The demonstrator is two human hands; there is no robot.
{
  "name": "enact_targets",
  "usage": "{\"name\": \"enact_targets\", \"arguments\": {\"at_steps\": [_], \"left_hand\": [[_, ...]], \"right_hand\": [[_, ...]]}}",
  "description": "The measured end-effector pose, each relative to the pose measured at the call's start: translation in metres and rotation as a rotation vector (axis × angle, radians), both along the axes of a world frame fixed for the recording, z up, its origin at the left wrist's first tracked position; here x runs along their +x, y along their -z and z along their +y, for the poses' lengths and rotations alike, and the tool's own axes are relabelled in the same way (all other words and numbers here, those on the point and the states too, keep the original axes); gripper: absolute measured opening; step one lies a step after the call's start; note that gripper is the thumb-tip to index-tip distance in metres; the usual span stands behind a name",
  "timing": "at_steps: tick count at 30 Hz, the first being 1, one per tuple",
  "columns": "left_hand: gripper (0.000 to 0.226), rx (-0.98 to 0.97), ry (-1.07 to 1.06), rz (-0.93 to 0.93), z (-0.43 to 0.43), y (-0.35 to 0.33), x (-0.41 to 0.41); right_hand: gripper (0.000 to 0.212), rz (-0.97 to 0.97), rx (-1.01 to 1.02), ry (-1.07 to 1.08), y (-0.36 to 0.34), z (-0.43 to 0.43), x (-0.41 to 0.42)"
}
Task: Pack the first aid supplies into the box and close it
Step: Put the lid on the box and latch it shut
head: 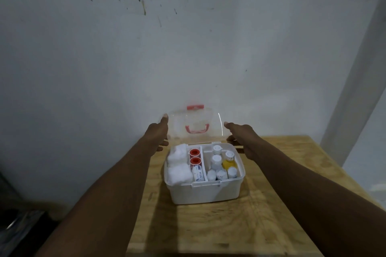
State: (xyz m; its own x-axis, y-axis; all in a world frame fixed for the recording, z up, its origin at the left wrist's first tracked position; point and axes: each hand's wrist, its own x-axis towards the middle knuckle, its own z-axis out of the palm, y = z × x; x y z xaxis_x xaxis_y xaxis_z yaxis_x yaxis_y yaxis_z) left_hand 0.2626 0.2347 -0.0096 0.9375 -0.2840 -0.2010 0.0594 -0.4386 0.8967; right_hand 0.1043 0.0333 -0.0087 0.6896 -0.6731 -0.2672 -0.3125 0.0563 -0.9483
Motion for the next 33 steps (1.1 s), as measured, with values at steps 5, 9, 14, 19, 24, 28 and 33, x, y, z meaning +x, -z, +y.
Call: {"name": "enact_targets", "arguments": {"at_steps": [5, 9, 14, 19, 24, 28, 33], "left_hand": [[0.084, -0.105, 0.000, 0.047, 0.013, -0.016, -0.003], [0.086, -0.125, 0.032, 0.049, 0.026, -0.022, -0.012], [0.080, -0.114, 0.096, 0.057, 0.046, -0.022, -0.025], [0.054, -0.010, 0.164, -0.006, 0.053, -0.014, -0.041], [0.056, 0.229, 0.168, -0.337, 0.038, -0.009, -0.063], [0.061, 0.287, 0.269, -0.472, 0.020, 0.006, -0.080], [0.056, 0.255, 0.302, -0.434, 0.015, 0.022, -0.081]], "right_hand": [[0.042, -0.005, 0.038, -0.013, -0.009, 0.007, -0.010], [0.052, 0.003, 0.044, -0.013, -0.009, 0.006, -0.022], [0.057, 0.008, -0.042, -0.032, -0.011, 0.004, -0.042], [0.027, 0.068, -0.372, -0.162, -0.002, 0.010, -0.054], [0.042, 0.115, -0.809, -0.181, 0.007, 0.029, -0.046], [0.051, 0.097, -0.964, -0.198, 0.013, 0.046, -0.040], [0.059, 0.127, -1.062, -0.257, 0.034, 0.054, -0.041]]}}
